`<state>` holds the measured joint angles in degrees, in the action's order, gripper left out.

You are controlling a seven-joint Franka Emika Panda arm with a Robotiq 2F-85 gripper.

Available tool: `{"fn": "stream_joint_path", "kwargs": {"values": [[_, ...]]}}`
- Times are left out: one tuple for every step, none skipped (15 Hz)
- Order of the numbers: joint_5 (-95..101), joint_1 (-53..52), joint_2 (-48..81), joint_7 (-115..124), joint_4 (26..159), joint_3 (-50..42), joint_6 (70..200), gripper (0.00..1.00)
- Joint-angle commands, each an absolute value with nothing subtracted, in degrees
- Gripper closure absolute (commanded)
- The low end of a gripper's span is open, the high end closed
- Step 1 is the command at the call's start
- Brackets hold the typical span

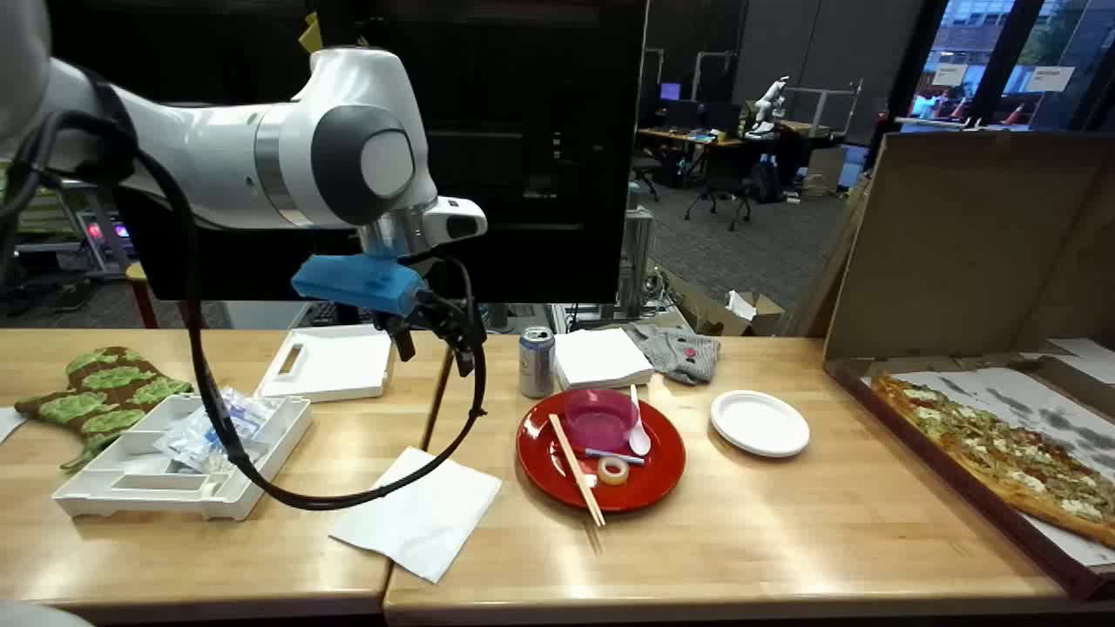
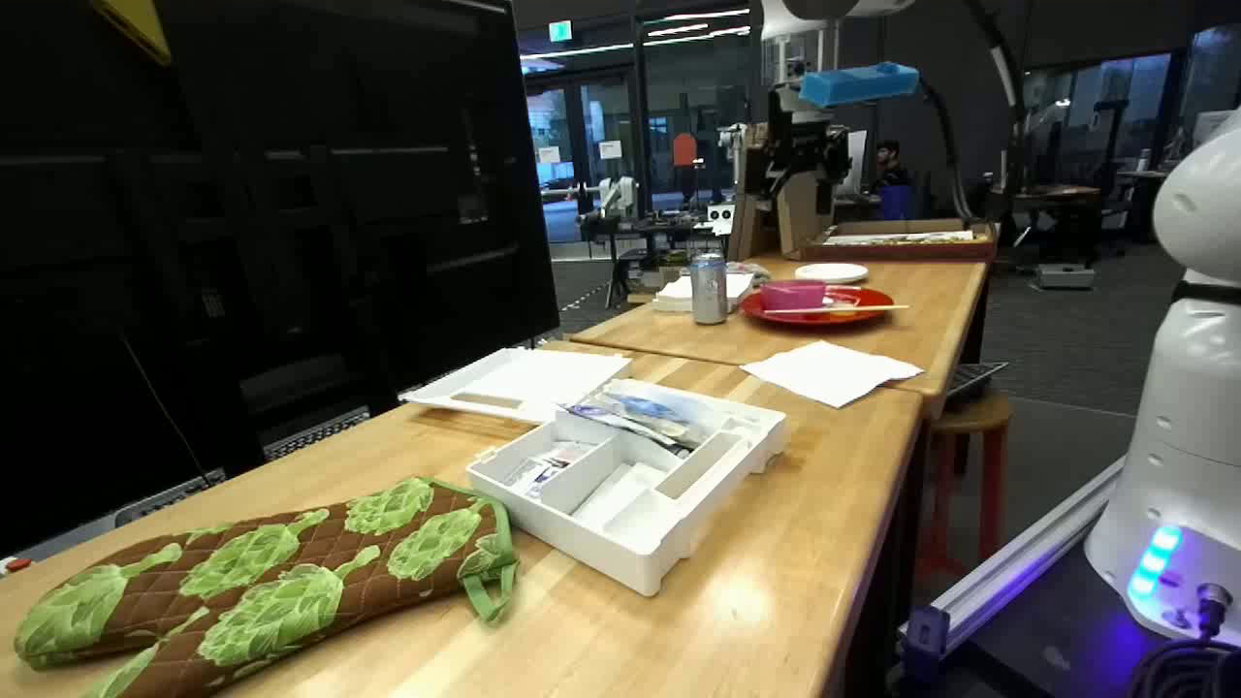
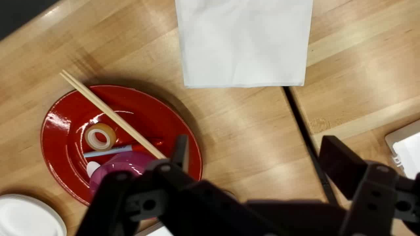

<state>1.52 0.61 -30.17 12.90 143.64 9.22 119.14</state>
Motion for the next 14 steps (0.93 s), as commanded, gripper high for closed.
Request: {"fn": "stream_joint_path", "kwargs": {"values": [[2.0, -0.2, -30.1, 13.3, 143.5, 8.4, 119.0, 0.00], [2.0, -0.2, -30.1, 13.3, 143.5, 8.4, 119.0, 0.00], [2.0, -0.2, -30.1, 13.3, 143.5, 8.4, 119.0, 0.00], [2.0, -0.2, -30.1, 13.3, 143.5, 8.4, 119.0, 0.00], [2.0, -0.2, -30.1, 13.3, 143.5, 8.4, 119.0, 0.00], [2.0, -0.2, -30.1, 13.3, 143.5, 8.4, 119.0, 0.00], [2.0, -0.2, -30.1, 13.3, 143.5, 8.4, 119.0, 0.00], [2.0, -0.2, -30.1, 13.3, 143.5, 8.4, 119.0, 0.00], [3.0, 0.0, -30.5, 13.3, 143.9, 8.8, 119.9, 0.00], [4.0, 0.2, -31.0, 13.6, 144.3, 9.1, 121.5, 0.00], [5.5, 0.6, -31.4, 14.1, 144.6, 9.5, 123.4, 0.00], [7.7, 1.3, -31.7, 14.9, 144.9, 10.0, 126.3, 0.00], [9.6, 1.8, -31.7, 15.7, 144.9, 10.2, 128.4, 0.00], [11.3, 2.6, -31.7, 17.2, 144.9, 10.3, 130.5, 0.00]]}}
